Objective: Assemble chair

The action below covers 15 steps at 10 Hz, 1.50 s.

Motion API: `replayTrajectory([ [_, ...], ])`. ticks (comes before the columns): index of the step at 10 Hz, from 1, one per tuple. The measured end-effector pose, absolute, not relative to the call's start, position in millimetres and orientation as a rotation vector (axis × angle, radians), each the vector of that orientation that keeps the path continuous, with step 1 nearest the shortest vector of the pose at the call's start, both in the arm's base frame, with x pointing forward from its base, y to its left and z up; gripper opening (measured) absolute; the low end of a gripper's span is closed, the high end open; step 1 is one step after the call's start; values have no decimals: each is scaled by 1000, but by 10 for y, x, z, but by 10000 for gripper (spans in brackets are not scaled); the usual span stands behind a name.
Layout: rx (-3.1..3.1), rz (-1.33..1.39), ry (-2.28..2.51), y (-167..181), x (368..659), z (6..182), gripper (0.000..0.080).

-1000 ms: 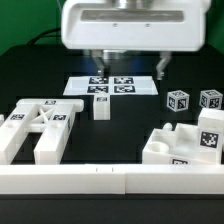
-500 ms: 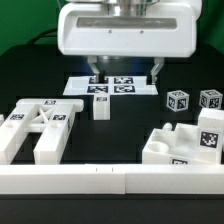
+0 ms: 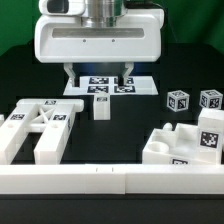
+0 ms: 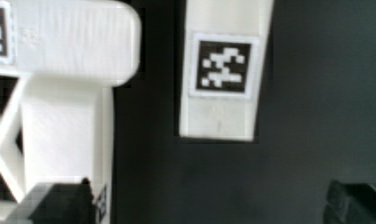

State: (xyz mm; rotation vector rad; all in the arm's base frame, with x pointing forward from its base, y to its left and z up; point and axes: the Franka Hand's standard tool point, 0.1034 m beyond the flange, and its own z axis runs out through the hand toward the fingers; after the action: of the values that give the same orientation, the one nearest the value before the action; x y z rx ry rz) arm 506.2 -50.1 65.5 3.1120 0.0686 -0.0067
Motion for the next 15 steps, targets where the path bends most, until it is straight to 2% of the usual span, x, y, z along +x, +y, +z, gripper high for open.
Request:
replayTrajectory([
  [1, 3127, -149, 67, -473, 4973, 638, 649],
  [3, 3126, -442, 96, -526, 5007, 617, 649],
  [4, 3120, -501, 116, -500, 5076, 588, 649],
  [8, 3040, -991, 117, -445, 4956, 552, 649],
  [9, 2968, -1118, 36, -532, 4900, 523, 649],
  [13, 2956, -1140, 35, -550, 4952, 482, 649],
  [15, 2950, -1140, 25, -638, 5000, 402, 649],
])
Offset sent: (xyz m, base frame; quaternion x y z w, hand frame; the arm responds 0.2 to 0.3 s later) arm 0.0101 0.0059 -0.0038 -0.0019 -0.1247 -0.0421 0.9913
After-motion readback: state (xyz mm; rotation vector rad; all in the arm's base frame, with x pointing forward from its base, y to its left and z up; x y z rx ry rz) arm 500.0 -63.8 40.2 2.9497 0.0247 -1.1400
